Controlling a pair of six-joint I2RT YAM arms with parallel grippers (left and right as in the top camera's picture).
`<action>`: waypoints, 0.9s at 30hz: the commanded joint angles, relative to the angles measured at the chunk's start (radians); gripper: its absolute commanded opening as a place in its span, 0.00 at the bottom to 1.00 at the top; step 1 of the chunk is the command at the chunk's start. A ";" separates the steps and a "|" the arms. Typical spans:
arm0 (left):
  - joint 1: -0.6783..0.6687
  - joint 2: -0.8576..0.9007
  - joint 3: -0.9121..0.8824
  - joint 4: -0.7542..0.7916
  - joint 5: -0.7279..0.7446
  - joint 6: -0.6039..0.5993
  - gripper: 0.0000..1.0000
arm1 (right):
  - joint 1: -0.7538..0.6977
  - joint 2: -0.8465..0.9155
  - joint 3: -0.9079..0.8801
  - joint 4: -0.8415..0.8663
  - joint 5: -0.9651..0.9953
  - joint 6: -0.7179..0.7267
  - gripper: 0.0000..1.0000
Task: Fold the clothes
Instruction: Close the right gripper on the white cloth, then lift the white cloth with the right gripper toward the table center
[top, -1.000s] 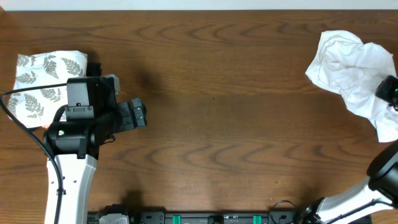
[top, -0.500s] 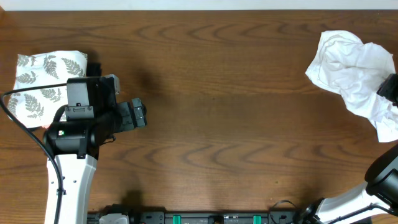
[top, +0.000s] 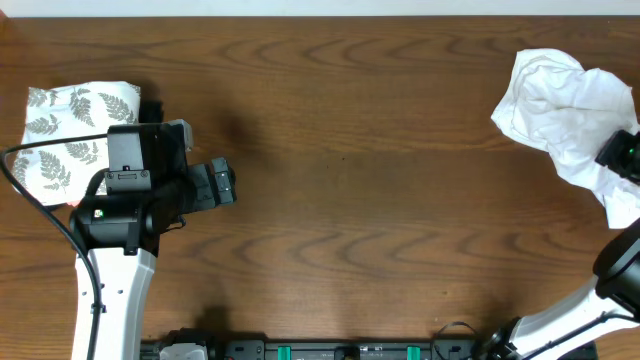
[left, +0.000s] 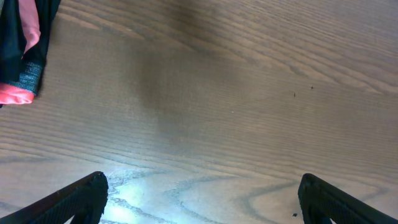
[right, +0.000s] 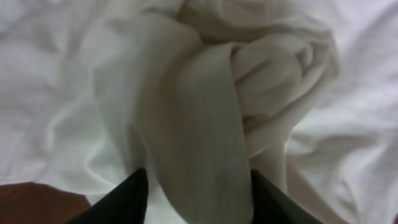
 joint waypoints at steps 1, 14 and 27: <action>0.005 -0.003 0.022 -0.003 -0.013 0.005 0.98 | 0.008 0.004 0.011 0.006 0.008 -0.009 0.42; 0.005 -0.003 0.022 -0.003 -0.013 0.005 0.98 | 0.016 -0.077 0.016 0.013 -0.197 0.000 0.01; 0.005 -0.003 0.022 -0.003 -0.013 0.005 0.98 | 0.364 -0.477 0.031 -0.126 -0.359 -0.246 0.01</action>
